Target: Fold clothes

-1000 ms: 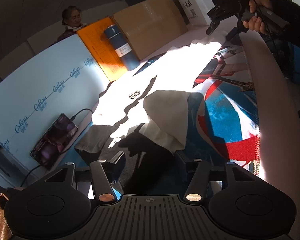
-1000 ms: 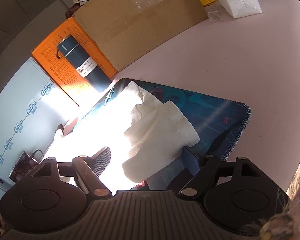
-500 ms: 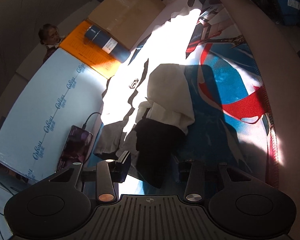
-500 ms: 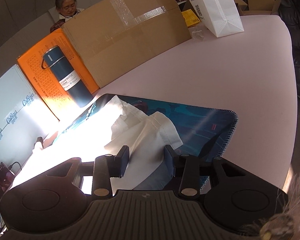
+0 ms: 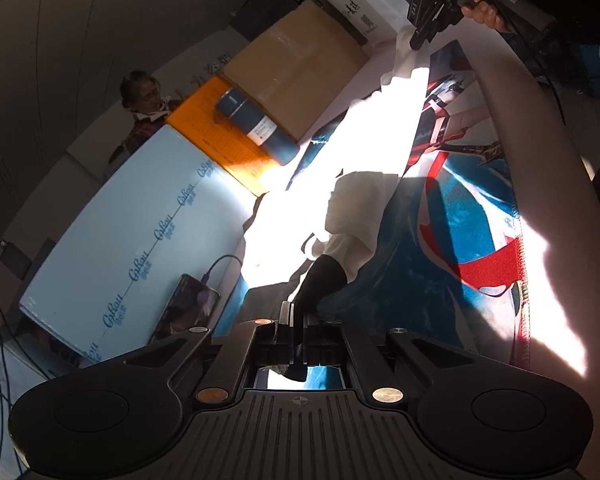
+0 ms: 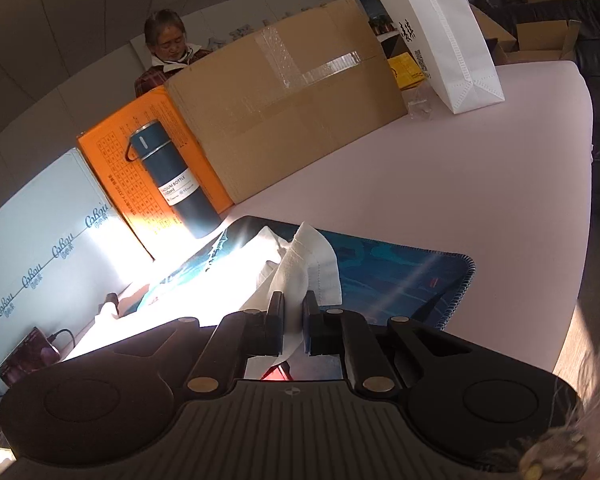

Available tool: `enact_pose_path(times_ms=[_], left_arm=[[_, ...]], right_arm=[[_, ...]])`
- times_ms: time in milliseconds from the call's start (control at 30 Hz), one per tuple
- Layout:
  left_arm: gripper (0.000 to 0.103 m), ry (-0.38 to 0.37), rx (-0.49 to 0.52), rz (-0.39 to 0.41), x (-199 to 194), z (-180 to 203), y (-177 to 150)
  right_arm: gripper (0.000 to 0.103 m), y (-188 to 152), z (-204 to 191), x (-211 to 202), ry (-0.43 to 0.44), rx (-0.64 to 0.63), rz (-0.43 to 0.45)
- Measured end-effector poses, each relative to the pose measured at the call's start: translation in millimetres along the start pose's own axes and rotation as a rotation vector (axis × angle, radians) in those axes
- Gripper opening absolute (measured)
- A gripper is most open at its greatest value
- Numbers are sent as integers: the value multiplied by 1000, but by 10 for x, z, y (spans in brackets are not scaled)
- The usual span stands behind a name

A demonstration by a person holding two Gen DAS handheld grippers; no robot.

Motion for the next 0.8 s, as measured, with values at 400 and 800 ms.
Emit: enact_pose_path(times_ms=[400,800], left_arm=[[12,-15,-296,-124,-283,-88,-381],[60,14,-848,156,-91,-520,-203]], right_arm=[[45,-150,371,-297,-266,-59,0],[74,-78,-1158,41,481,-376,-63]])
Point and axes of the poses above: each gripper's, at about its wrist camera, not at the fingertips, and x roughly the way its jaws point, z to its right, y to its top, the point moved 2 cm from there along x, roughly the way its jaws point, and after that the axes turned 9 degrees about -x, right-handed, at the moved point
